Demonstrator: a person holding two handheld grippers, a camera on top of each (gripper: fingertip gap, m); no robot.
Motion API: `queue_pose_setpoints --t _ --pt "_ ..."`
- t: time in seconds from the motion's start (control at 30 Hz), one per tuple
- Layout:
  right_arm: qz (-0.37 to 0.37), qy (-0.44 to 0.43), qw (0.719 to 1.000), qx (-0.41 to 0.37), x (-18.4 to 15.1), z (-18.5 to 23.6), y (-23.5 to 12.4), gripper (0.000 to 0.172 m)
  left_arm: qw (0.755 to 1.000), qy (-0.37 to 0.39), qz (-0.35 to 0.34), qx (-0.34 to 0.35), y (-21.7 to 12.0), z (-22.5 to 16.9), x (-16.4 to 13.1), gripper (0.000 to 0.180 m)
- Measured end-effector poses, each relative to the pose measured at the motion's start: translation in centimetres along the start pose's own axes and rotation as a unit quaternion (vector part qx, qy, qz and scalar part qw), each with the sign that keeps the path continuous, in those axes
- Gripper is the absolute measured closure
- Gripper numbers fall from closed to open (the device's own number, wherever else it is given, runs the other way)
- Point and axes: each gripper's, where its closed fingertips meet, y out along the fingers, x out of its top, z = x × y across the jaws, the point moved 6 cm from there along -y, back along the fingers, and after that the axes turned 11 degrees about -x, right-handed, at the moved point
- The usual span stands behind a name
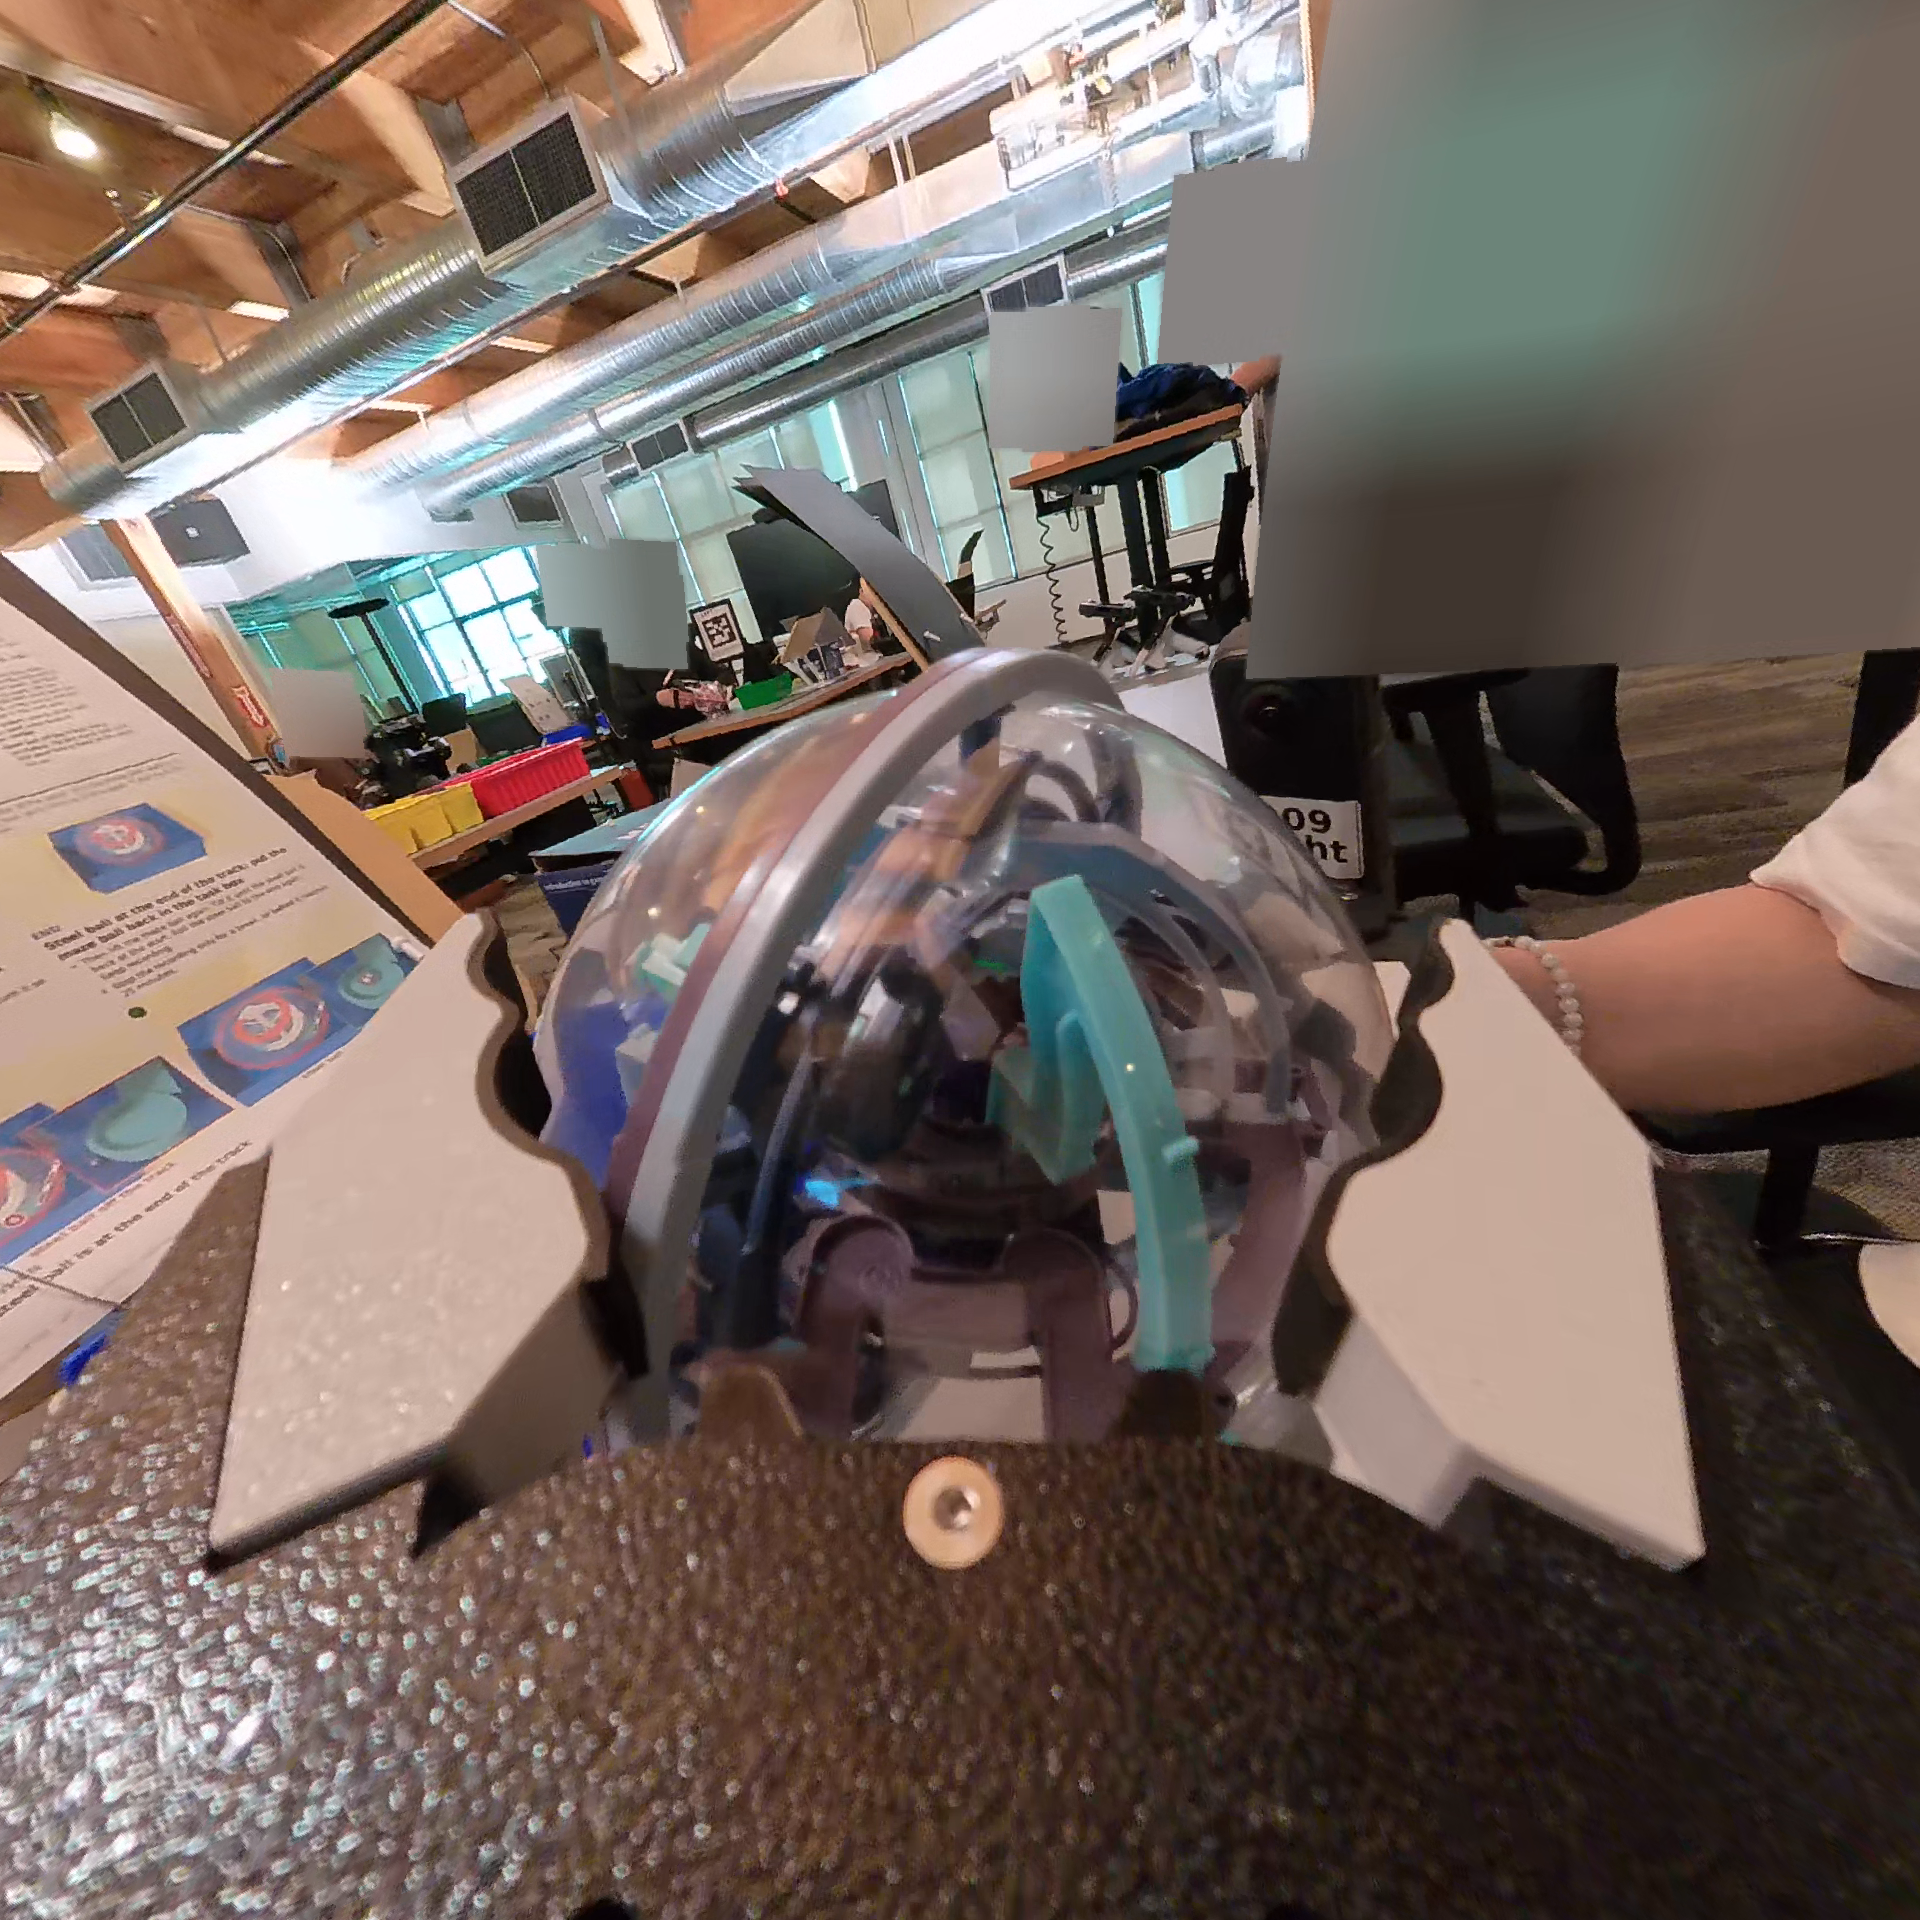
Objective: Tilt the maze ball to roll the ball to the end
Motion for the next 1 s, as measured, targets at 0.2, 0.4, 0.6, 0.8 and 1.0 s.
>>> queue_pose_setpoints --t 0.2,0.4,0.6,0.8,1.0 --pt "-0.006 0.067 0.998 0.008 -0.1 0.1 0.2 0.015 0.999 0.0 0.045 0.01 0.2 0.0 0.3 0.023" --pt "0.016 0.084 0.996 0.013 -0.4 0.4 0.3 0.014 0.997 -0.003 0.081 0.009 0.3 0.1 0.4 0.024" --pt "0.078 0.097 0.992 0.023 -1.8 0.4 0.4 0.014 0.993 -0.017 0.116 0.006 0.3 0.1 -0.8 0.023" --pt "0.161 0.107 0.981 0.028 -4.4 0.4 0.1 0.014 0.989 -0.043 0.14 -0.008 0.1 0.0 -3.5 0.023" --pt "0.247 0.106 0.963 0.019 -7.2 0.7 -0.1 0.013 0.986 -0.06 0.154 -0.035 -0.3 -0.2 -6.4 0.023"
